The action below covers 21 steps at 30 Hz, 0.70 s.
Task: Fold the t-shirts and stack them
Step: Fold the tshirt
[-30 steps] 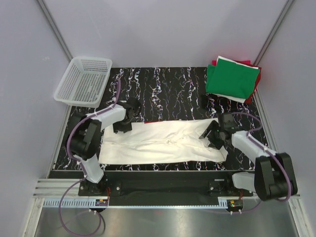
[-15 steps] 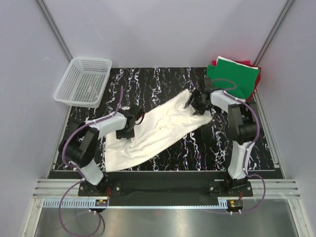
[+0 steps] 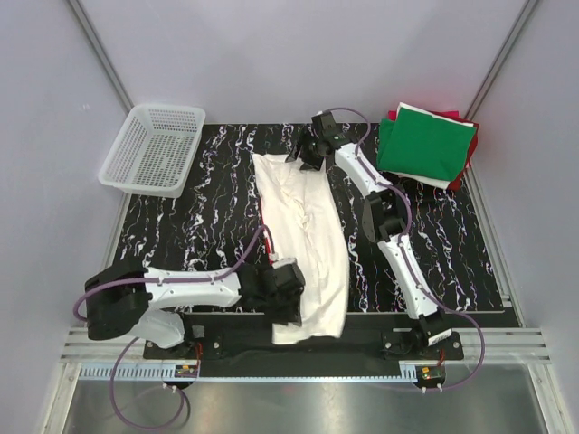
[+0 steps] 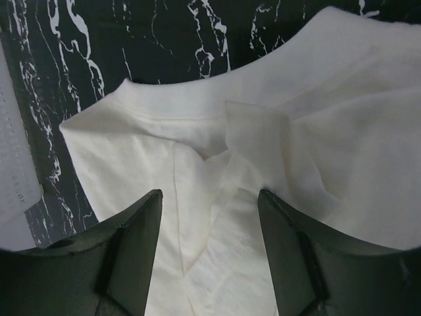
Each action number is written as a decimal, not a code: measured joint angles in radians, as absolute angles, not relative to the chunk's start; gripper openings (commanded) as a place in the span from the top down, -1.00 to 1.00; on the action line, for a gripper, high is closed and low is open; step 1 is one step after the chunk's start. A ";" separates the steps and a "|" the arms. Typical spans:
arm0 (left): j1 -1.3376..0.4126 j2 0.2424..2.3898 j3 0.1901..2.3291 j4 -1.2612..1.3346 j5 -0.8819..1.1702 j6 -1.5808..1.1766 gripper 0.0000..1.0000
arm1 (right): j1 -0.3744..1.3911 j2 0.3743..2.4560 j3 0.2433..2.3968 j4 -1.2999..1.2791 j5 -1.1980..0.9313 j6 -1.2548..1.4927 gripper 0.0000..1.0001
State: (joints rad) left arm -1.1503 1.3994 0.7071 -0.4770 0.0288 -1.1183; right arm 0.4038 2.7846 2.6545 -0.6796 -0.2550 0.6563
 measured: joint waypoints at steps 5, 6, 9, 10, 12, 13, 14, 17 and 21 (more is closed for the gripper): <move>-1.359 1.340 0.831 -0.594 0.065 -1.263 0.03 | 0.400 2.797 2.670 -0.645 -0.273 0.642 -0.43; -1.375 1.319 0.862 -0.627 0.054 -1.278 0.02 | 0.400 2.797 2.670 -0.641 -0.273 0.635 -0.45; -1.406 1.235 0.952 -0.743 -0.008 -1.319 -0.02 | 0.399 2.766 2.617 -0.616 -0.261 0.607 -0.52; -1.410 1.209 0.972 -0.782 -0.035 -1.327 -0.05 | 0.399 2.742 2.588 -0.617 -0.241 0.595 -0.52; -1.410 1.174 1.005 -0.872 -0.101 -1.333 -0.16 | 0.395 2.683 2.513 -0.633 -0.195 0.576 -0.51; -1.404 1.164 1.023 -0.929 -0.147 -1.329 -0.23 | 0.390 2.653 2.479 -0.644 -0.173 0.570 -0.51; -1.396 1.163 1.028 -0.952 -0.165 -1.326 -0.24 | 0.384 2.619 2.440 -0.654 -0.155 0.564 -0.51; -1.292 1.176 1.047 -1.019 -0.236 -1.258 -0.22 | 0.360 2.463 2.238 -0.647 -0.120 0.540 -0.52; -1.037 1.218 1.049 -0.976 -0.256 -1.102 -0.19 | 0.332 2.232 1.938 -0.577 -0.096 0.497 -0.54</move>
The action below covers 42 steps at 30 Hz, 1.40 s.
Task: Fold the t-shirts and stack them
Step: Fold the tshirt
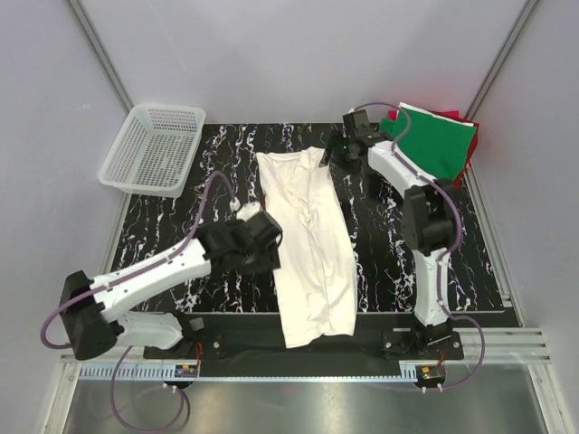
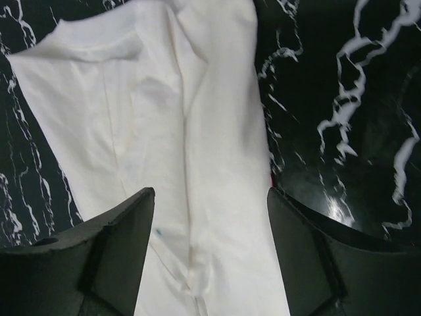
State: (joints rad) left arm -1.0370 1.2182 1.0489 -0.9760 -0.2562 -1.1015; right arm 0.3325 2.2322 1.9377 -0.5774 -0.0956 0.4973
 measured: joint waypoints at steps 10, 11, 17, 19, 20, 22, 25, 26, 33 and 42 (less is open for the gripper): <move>-0.630 1.784 1.477 -0.777 -0.191 -0.723 -0.01 | 0.336 1.885 1.382 -0.353 -0.215 0.479 -0.40; -0.609 1.851 1.536 -0.767 -0.180 -0.701 0.03 | 0.338 1.889 1.349 -0.342 -0.231 0.480 -0.40; -0.508 2.176 1.805 -0.751 -0.122 -0.617 0.05 | 0.344 1.944 1.261 -0.314 -0.289 0.483 -0.39; -0.477 2.267 1.866 -0.758 -0.093 -0.601 0.06 | 0.345 1.958 1.261 -0.296 -0.310 0.484 -0.38; -0.465 2.312 1.909 -0.785 -0.083 -0.590 0.06 | 0.345 1.962 1.262 -0.286 -0.318 0.484 -0.37; -0.445 2.347 1.992 -0.830 -0.044 -0.585 0.06 | 0.346 1.974 1.266 -0.267 -0.342 0.486 -0.37; -0.415 2.448 2.151 -0.860 -0.006 -0.570 0.02 | 0.346 2.006 1.296 -0.250 -0.374 0.490 -0.38; -0.404 2.477 2.206 -0.891 0.018 -0.569 0.00 | 0.346 2.017 1.312 -0.253 -0.384 0.492 -0.38; -0.328 2.601 2.419 -0.915 0.161 -0.569 -0.02 | 0.351 2.128 1.475 -0.293 -0.413 0.491 -0.39; -0.297 2.461 2.186 -0.818 0.212 -0.548 -0.17 | 0.357 2.121 1.493 -0.340 -0.378 0.474 -0.39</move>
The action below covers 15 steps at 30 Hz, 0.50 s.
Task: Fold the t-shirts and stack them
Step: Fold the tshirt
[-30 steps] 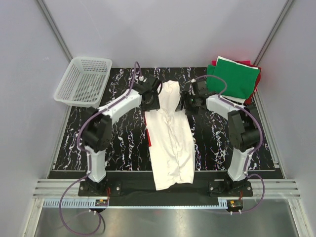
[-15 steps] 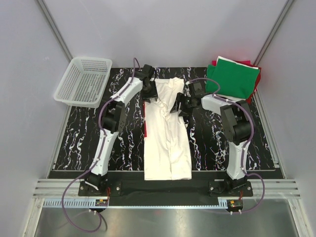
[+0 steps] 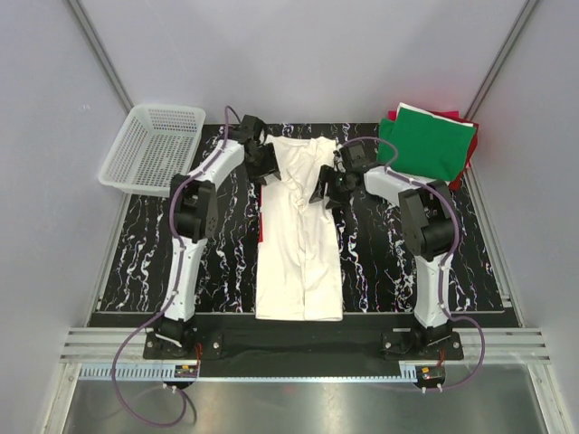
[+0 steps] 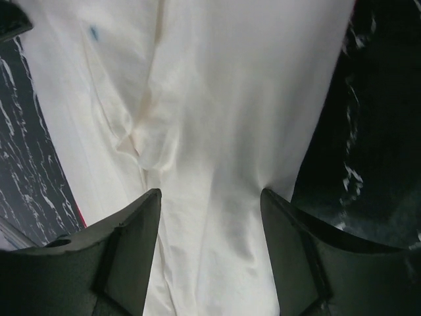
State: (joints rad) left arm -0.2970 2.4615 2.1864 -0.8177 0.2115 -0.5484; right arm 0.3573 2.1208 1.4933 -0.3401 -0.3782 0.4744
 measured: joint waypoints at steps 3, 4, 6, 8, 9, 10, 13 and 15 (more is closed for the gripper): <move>-0.303 2.320 2.004 -0.812 0.196 -0.546 -0.18 | 0.359 2.045 1.413 -0.384 -0.338 0.477 -0.39; -0.306 2.252 1.927 -0.802 0.186 -0.546 -0.18 | 0.361 2.011 1.376 -0.403 -0.326 0.482 -0.38; -0.320 2.114 1.777 -0.794 0.160 -0.551 -0.18 | 0.370 1.937 1.295 -0.421 -0.302 0.499 -0.37; -0.355 1.949 1.608 -0.756 0.130 -0.558 -0.18 | 0.396 1.853 1.208 -0.433 -0.281 0.525 -0.33; -0.379 1.872 1.537 -0.752 0.118 -0.564 -0.18 | 0.416 1.814 1.168 -0.436 -0.275 0.538 -0.30; -0.402 1.814 1.478 -0.731 0.108 -0.569 -0.18 | 0.441 1.779 1.131 -0.437 -0.272 0.552 -0.28; -0.505 1.649 1.291 -0.674 0.089 -0.600 -0.18 | 0.513 1.709 1.025 -0.408 -0.279 0.599 -0.12; -0.570 1.596 1.180 -0.636 0.082 -0.624 -0.18 | 0.545 1.686 0.947 -0.371 -0.290 0.629 0.00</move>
